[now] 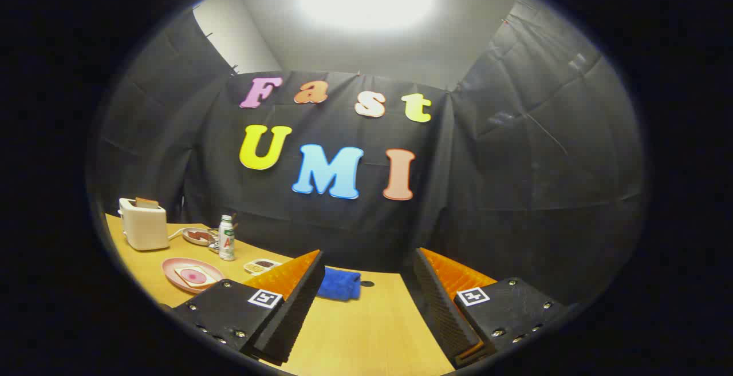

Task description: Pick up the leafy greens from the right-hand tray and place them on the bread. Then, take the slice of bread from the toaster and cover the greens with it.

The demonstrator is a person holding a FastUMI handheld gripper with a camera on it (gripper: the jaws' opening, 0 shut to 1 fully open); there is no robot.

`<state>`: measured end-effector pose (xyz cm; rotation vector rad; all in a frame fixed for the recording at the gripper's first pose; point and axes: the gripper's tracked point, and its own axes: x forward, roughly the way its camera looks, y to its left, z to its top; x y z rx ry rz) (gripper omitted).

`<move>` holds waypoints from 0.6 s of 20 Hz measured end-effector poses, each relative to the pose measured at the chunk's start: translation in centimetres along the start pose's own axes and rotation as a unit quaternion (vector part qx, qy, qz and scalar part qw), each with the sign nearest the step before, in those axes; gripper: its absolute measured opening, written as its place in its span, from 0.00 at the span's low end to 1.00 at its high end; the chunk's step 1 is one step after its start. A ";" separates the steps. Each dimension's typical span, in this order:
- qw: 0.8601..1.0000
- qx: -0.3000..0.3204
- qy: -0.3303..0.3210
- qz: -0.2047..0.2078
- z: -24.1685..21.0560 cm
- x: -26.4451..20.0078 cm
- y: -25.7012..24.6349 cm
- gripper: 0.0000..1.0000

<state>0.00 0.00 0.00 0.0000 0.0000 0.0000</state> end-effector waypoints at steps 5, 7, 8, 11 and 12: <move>0.997 -0.011 0.010 0.078 1.2 1.9 8.8 0.95; 0.994 -0.009 0.017 0.106 1.3 2.8 12.1 0.96; 0.993 -0.005 0.019 0.118 1.3 3.3 13.7 0.96; 0.990 0.003 0.029 0.139 0.8 5.0 17.1 0.95; 0.989 0.002 0.036 0.142 0.2 5.7 17.9 0.95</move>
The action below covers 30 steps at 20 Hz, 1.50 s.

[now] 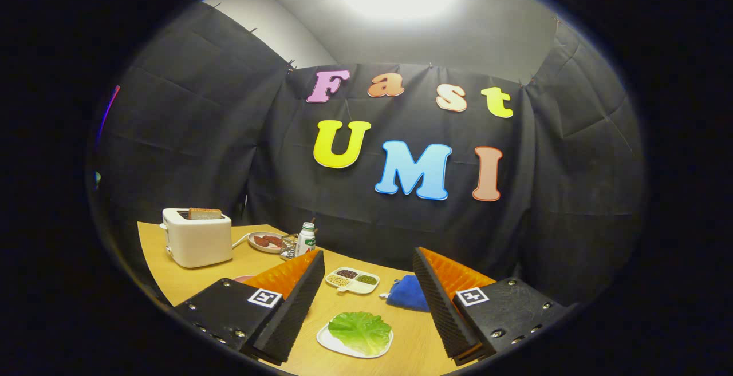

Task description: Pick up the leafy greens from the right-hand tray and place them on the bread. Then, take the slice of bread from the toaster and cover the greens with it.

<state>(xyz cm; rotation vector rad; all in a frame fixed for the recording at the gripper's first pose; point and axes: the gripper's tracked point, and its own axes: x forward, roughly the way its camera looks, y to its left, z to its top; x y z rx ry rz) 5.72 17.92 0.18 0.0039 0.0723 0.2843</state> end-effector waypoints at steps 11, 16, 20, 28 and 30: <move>0.979 0.018 0.201 0.012 -15.9 7.7 1.6 0.95; 0.959 0.035 0.280 0.005 -22.8 8.4 1.1 0.95; 0.941 0.058 0.334 -0.001 -26.4 8.1 0.4 0.95; 0.933 0.102 0.343 0.030 -27.5 7.6 1.2 0.57; 0.930 0.122 0.347 0.017 -27.5 7.6 1.2 0.19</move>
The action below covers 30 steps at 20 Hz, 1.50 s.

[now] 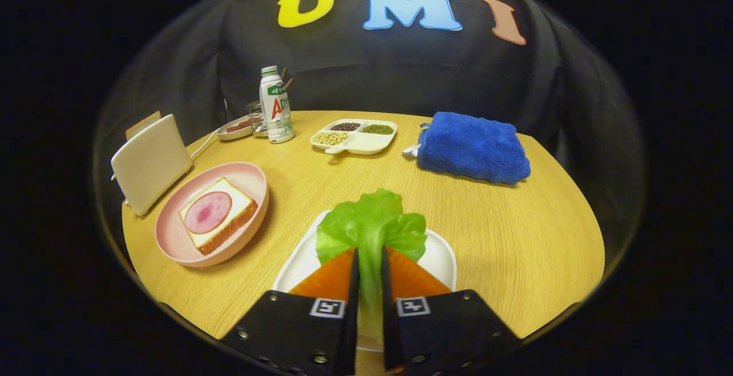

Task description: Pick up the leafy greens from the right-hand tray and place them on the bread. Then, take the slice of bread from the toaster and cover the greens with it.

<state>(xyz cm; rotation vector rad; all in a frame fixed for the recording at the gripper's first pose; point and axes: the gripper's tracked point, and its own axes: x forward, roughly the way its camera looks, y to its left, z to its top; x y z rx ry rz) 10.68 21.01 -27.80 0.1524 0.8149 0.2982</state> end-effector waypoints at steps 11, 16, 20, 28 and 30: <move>0.996 -0.015 -0.082 0.000 4.4 -2.7 3.2 0.00; 0.992 -0.030 -0.116 0.045 7.2 -4.5 8.4 0.00; 0.987 -0.043 -0.127 0.089 8.1 -5.2 13.4 0.00; 0.983 -0.074 -0.109 0.126 7.5 -3.5 19.5 0.00; 0.982 -0.081 -0.109 0.128 7.6 -3.1 20.6 0.00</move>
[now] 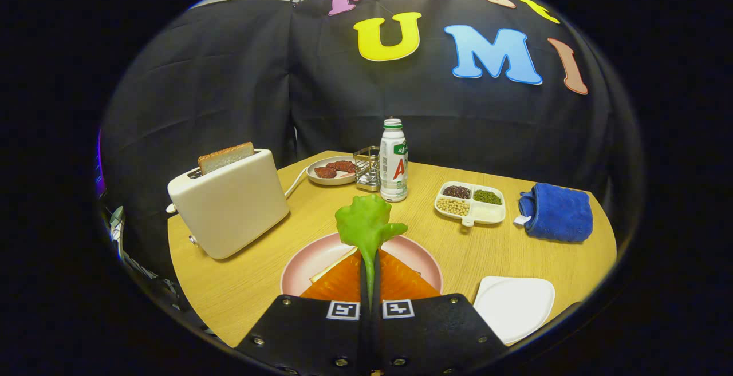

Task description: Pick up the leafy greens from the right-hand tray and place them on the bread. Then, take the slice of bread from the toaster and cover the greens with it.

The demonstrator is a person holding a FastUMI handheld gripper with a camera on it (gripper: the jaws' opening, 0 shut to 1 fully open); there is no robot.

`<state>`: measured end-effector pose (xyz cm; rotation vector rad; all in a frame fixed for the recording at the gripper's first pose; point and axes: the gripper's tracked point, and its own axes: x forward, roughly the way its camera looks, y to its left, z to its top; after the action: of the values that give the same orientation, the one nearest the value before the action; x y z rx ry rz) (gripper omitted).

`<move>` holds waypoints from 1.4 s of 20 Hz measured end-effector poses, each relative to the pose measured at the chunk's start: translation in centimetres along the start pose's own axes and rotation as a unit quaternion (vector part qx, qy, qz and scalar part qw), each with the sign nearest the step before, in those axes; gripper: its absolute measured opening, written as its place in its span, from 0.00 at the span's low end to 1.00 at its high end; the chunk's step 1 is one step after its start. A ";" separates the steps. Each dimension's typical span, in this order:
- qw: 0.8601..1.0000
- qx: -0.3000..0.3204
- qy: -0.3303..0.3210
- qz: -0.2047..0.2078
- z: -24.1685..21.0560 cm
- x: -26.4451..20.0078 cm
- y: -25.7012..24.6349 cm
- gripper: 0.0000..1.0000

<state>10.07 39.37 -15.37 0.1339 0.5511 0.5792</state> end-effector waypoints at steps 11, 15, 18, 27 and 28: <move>0.999 -0.033 0.017 -0.028 -1.3 1.8 0.6 0.89; 0.999 -0.030 0.002 -0.030 -0.3 1.4 0.8 0.90; 0.999 -0.032 -0.007 -0.036 0.2 1.2 0.7 0.89; 0.998 -0.035 -0.044 -0.034 3.7 -0.4 2.4 0.96; 0.998 -0.034 -0.050 -0.031 4.2 -0.5 2.9 0.96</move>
<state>10.50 41.62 -10.78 0.0804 0.4360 0.5271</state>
